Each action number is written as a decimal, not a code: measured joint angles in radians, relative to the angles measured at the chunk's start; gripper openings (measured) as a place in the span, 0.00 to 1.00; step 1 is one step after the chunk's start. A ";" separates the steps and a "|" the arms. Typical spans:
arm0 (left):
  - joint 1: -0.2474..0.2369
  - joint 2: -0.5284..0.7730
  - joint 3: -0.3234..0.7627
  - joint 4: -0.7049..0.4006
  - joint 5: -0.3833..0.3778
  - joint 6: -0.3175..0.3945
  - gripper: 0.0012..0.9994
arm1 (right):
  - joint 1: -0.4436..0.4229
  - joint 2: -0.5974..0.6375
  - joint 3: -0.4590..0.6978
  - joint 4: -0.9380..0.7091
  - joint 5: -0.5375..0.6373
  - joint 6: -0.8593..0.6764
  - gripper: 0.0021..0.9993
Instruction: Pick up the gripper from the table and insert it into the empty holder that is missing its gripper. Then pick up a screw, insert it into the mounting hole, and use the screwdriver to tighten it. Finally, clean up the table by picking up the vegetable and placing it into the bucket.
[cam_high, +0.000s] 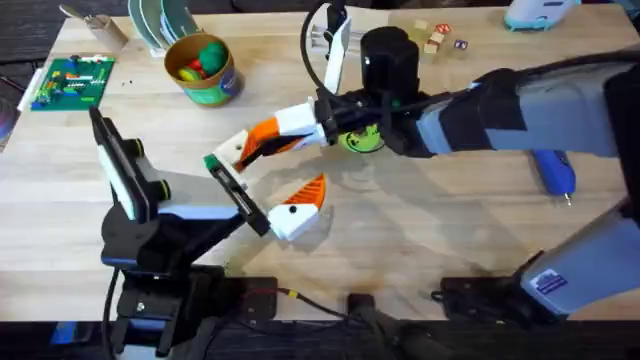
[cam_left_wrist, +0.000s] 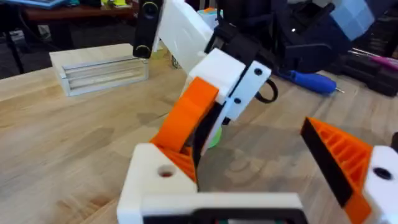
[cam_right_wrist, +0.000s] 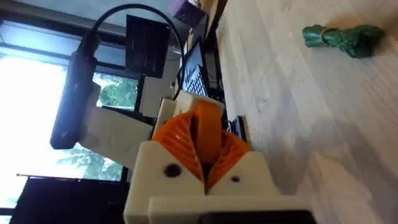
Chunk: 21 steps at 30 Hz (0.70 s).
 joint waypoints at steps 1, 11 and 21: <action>0.000 0.000 0.000 0.000 0.000 0.000 0.99 | 0.000 0.000 0.000 0.000 0.000 0.000 0.01; 0.000 0.000 0.000 0.000 -0.001 0.000 0.99 | 0.000 0.000 0.000 0.000 -0.004 0.004 0.18; -0.002 0.000 0.000 -0.002 0.052 0.003 0.99 | -0.003 0.000 0.003 0.001 -0.040 0.039 0.28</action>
